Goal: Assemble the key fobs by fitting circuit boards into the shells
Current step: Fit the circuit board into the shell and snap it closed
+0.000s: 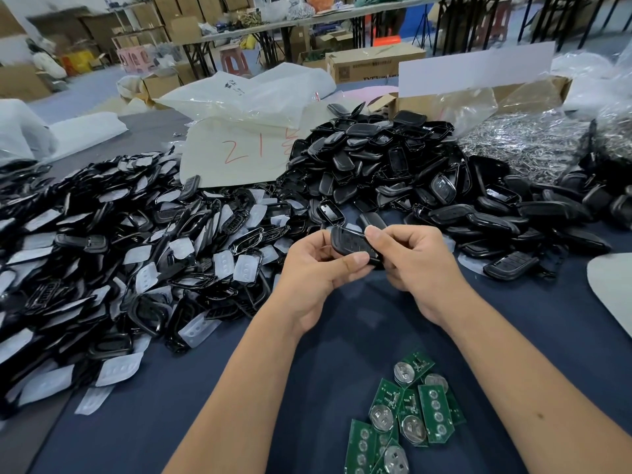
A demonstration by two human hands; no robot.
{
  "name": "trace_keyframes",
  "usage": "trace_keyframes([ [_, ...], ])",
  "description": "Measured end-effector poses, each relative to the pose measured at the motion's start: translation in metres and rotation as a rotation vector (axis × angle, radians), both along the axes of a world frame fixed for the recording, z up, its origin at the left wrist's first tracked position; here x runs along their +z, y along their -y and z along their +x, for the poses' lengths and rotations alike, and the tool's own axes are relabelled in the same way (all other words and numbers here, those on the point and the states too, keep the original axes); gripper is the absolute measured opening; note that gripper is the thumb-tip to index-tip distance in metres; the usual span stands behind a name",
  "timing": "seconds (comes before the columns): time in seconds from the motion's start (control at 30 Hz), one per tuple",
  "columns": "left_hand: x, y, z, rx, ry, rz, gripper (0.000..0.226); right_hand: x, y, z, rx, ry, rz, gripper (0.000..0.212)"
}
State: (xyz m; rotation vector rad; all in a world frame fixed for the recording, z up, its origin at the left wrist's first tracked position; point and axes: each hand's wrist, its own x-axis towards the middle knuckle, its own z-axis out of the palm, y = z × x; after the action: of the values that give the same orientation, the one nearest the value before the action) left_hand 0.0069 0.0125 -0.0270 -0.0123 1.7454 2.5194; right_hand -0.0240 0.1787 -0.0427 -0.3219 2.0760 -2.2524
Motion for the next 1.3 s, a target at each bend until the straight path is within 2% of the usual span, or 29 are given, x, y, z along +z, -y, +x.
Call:
trace_keyframes([
  [0.13,-0.001,0.000,0.001,-0.004,0.004,-0.015,0.030,0.002,0.000,0.001,0.024,0.031,-0.048,0.047],
  [0.3,-0.004,0.001,0.001,0.025,0.018,-0.050,0.026,0.000,0.003,0.003,0.009,0.004,0.014,0.047],
  [0.47,-0.005,0.001,0.001,0.025,0.010,-0.046,0.036,0.001,0.004,0.004,-0.012,-0.034,0.083,0.045],
  [0.67,-0.006,0.002,-0.003,-0.027,0.057,0.049,0.031,0.011,0.002,0.007,-0.172,-0.288,0.271,0.047],
  [0.77,-0.004,0.003,-0.004,-0.012,0.079,0.088,0.024,0.012,0.000,0.006,-0.221,-0.316,0.319,0.046],
  [0.87,-0.004,0.000,-0.005,0.034,0.093,0.100,0.016,0.013,-0.003,0.005,-0.213,-0.311,0.316,0.039],
  [1.07,-0.004,-0.003,-0.005,0.122,0.127,0.162,0.014,0.017,-0.003,0.011,-0.166,-0.443,0.391,0.013],
  [1.17,-0.005,-0.007,-0.004,0.153,0.092,0.099,0.015,0.017,-0.004,0.010,-0.182,-0.432,0.401,0.011],
  [1.23,-0.004,-0.013,-0.005,0.188,0.033,-0.001,0.024,0.016,-0.005,0.008,-0.190,-0.356,0.370,0.014],
  [1.3,-0.002,-0.023,-0.011,0.220,-0.019,-0.117,0.019,0.013,-0.007,0.005,-0.252,-0.314,0.377,0.018],
])
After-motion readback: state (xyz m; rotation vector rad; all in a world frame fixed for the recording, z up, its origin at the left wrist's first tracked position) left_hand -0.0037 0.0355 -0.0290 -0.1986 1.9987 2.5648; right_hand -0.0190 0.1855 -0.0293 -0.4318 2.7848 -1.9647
